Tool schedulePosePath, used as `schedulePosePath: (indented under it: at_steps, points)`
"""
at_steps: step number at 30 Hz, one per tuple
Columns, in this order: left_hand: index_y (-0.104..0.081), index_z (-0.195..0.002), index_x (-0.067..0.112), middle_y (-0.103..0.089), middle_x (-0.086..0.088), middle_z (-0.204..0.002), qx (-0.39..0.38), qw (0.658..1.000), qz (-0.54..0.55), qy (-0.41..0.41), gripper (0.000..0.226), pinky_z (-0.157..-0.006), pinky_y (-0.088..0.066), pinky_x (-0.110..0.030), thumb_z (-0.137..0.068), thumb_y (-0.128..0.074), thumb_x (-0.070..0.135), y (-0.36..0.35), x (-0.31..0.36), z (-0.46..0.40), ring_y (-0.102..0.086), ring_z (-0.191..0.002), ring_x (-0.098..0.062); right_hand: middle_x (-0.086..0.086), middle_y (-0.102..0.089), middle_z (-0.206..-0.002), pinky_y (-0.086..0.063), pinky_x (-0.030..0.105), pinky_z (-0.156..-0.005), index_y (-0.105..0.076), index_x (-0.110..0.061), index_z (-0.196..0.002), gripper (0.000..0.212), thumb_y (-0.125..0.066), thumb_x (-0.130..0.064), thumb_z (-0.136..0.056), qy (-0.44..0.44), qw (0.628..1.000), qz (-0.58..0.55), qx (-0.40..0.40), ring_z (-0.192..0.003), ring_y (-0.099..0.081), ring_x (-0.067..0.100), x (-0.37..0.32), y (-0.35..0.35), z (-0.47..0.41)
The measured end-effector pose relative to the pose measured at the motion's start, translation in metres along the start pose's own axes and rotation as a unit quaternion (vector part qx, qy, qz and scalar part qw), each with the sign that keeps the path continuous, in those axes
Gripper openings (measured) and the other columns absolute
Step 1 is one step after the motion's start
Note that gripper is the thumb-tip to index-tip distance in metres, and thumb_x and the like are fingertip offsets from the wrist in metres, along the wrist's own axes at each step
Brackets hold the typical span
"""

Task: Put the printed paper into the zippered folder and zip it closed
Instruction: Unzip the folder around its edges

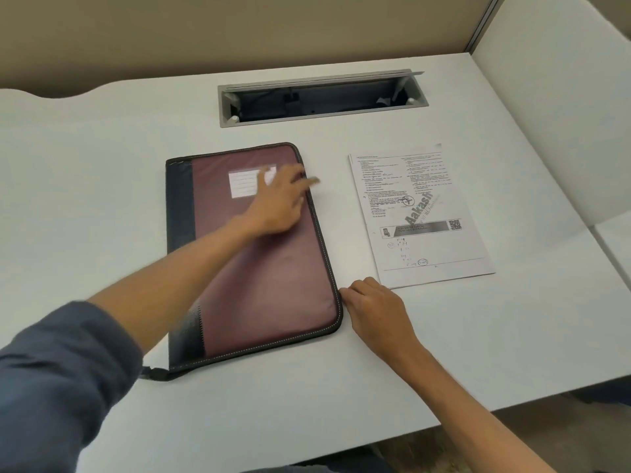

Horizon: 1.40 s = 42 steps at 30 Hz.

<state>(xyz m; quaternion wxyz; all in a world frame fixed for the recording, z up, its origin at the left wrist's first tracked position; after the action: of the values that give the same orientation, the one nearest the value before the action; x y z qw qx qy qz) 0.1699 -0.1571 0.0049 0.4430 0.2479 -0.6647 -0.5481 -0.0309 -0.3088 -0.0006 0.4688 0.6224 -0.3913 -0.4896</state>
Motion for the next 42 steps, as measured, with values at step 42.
schedulePosePath:
  at_steps: [42]
  points:
    - [-0.061,-0.103,0.016,-0.044,-0.001,-0.101,-0.195,0.973,0.055,-0.113,0.016,-0.103,-0.028,-0.041,-0.091,-0.051,0.012,0.001,0.087,0.081,-0.038,-0.113,-0.023,0.007,-0.068,-0.078,-0.048,0.037,-0.060,-0.067,-0.008,-0.082,0.027,-0.047,-0.018,-0.098,0.066,0.980,-0.175,-0.073,-0.074,-0.061,0.026,-0.190,-0.051,0.037]
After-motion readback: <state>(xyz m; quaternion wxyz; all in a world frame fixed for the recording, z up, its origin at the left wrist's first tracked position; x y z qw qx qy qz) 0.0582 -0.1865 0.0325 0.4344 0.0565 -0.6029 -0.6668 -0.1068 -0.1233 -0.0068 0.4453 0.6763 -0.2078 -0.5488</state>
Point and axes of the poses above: each hand's wrist, its own z-axis away from the middle knuckle, its own y-axis out of the back of the hand, x = y × z, the point moved 4 cm from there along -z, towards the middle knuckle
